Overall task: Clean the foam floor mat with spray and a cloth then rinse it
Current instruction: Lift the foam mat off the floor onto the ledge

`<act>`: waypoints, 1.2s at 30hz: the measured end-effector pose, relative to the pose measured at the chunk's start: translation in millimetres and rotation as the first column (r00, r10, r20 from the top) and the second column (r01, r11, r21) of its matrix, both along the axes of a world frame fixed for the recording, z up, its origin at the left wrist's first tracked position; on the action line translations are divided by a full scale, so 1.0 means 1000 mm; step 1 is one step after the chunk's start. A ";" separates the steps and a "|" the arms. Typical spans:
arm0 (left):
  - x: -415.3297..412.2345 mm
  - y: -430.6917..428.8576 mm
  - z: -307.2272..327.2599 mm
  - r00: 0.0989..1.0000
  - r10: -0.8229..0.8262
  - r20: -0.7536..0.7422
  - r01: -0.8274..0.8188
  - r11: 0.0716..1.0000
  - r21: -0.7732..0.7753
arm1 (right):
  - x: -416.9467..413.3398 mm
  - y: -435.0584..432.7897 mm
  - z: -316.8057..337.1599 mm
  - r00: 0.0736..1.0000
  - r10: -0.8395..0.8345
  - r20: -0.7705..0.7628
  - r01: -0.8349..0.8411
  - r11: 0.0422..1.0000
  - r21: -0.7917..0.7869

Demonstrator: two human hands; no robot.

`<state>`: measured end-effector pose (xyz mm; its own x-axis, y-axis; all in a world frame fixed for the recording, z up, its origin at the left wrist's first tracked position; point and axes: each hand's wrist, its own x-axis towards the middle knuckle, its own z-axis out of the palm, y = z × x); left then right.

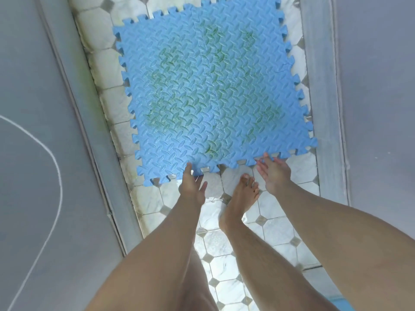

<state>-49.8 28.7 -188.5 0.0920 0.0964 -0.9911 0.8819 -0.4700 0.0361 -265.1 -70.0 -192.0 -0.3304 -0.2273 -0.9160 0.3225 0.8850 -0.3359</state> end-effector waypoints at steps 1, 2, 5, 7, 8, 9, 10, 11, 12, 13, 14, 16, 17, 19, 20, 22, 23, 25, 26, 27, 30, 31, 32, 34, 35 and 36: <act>0.002 0.003 0.012 0.999 0.036 0.004 -0.036 0.999 -0.013 | 0.001 0.000 0.015 0.999 -0.033 0.017 0.033 0.999 -0.008; 0.004 0.007 0.020 0.998 0.065 0.010 -0.064 0.998 -0.029 | 0.001 0.000 0.033 0.997 -0.058 0.043 0.058 0.998 -0.005; 0.013 0.007 0.061 0.997 0.070 -0.009 -0.071 0.992 -0.100 | -0.005 0.012 0.076 0.983 -0.125 0.134 0.119 0.991 0.052; 0.023 -0.007 0.105 0.998 -0.063 0.019 0.065 0.988 -0.141 | -0.010 0.018 0.109 0.978 -0.132 0.163 0.123 0.990 0.065; 0.028 -0.014 0.128 0.983 -0.165 0.076 0.174 0.976 -0.132 | -0.011 0.021 0.128 0.974 -0.131 0.185 0.122 0.991 0.060; 0.035 -0.020 0.150 0.954 -0.264 0.143 0.281 0.953 -0.113 | -0.010 0.023 0.149 0.969 -0.133 0.209 0.125 0.991 0.051; 0.041 -0.024 0.170 0.920 -0.337 0.202 0.363 0.926 -0.108 | -0.008 0.025 0.170 0.962 -0.141 0.235 0.136 0.990 0.039; 0.048 -0.029 0.189 0.892 -0.381 0.243 0.418 0.900 -0.126 | -0.004 0.025 0.191 0.956 -0.152 0.253 0.149 0.988 0.031; 0.055 -0.032 0.207 0.868 -0.411 0.278 0.460 0.876 -0.142 | 0.001 0.027 0.212 0.952 -0.166 0.259 0.164 0.986 0.028; 0.063 -0.035 0.225 0.849 -0.436 0.299 0.491 0.860 -0.139 | 0.007 0.029 0.231 0.950 -0.185 0.251 0.183 0.983 0.031; 0.069 -0.040 0.241 0.833 -0.455 0.314 0.513 0.848 -0.131 | 0.014 0.031 0.249 0.947 -0.209 0.242 0.206 0.978 0.038; 0.080 -0.049 0.270 0.811 -0.481 0.333 0.541 0.833 -0.116 | 0.024 0.037 0.286 0.936 -0.270 0.226 0.263 0.963 0.060; 0.083 -0.054 0.282 0.799 -0.494 0.342 0.554 0.827 -0.101 | 0.029 0.041 0.302 0.929 -0.300 0.217 0.292 0.954 0.068; 0.086 -0.066 0.306 0.788 -0.510 0.345 0.568 0.818 -0.088 | 0.036 0.051 0.334 0.909 -0.363 0.203 0.355 0.932 0.079; 0.086 -0.073 0.319 0.777 -0.533 0.335 0.586 0.807 -0.076 | 0.040 0.057 0.349 0.895 -0.401 0.196 0.393 0.916 0.080; 0.086 -0.087 0.340 0.723 -0.611 0.322 0.656 0.754 -0.043 | 0.048 0.075 0.378 0.854 -0.494 0.166 0.486 0.870 0.089; 0.085 -0.092 0.351 0.667 -0.673 0.321 0.715 0.699 -0.020 | 0.050 0.086 0.392 0.826 -0.544 0.150 0.535 0.839 0.099; 0.078 -0.102 0.372 0.534 -0.788 0.307 0.829 0.559 -0.007 | 0.054 0.114 0.416 0.761 -0.634 0.136 0.624 0.773 0.113; 0.073 -0.106 0.380 0.456 -0.835 0.309 0.878 0.478 -0.004 | 0.056 0.129 0.426 0.725 -0.676 0.130 0.666 0.737 0.116; 0.066 -0.109 0.387 0.372 -0.873 0.314 0.920 0.393 0.003 | 0.057 0.146 0.435 0.689 -0.714 0.125 0.705 0.700 0.118; 0.031 -0.104 0.402 0.124 -0.943 0.308 0.990 0.137 0.021 | 0.059 0.204 0.460 0.542 -0.831 0.126 0.821 0.555 0.130; 0.016 -0.098 0.406 0.049 -0.953 0.298 0.998 0.056 0.013 | 0.060 0.227 0.465 0.471 -0.873 0.125 0.863 0.485 0.137; -0.001 -0.088 0.409 -0.028 -0.955 0.295 1.000 -0.027 0.004 | 0.062 0.250 0.470 0.404 -0.908 0.111 0.899 0.417 0.133; -0.038 -0.063 0.417 -0.214 -0.934 0.286 0.974 -0.228 -0.014 | 0.068 0.298 0.475 0.283 -0.957 0.068 0.950 0.289 0.120; -0.056 -0.048 0.419 -0.299 -0.910 0.289 0.947 -0.319 -0.024 | 0.072 0.321 0.478 0.222 -0.973 0.057 0.968 0.227 0.107; -0.075 -0.032 0.421 -0.377 -0.883 0.280 0.917 -0.399 -0.026 | 0.077 0.345 0.480 0.153 -0.987 0.054 0.982 0.158 0.104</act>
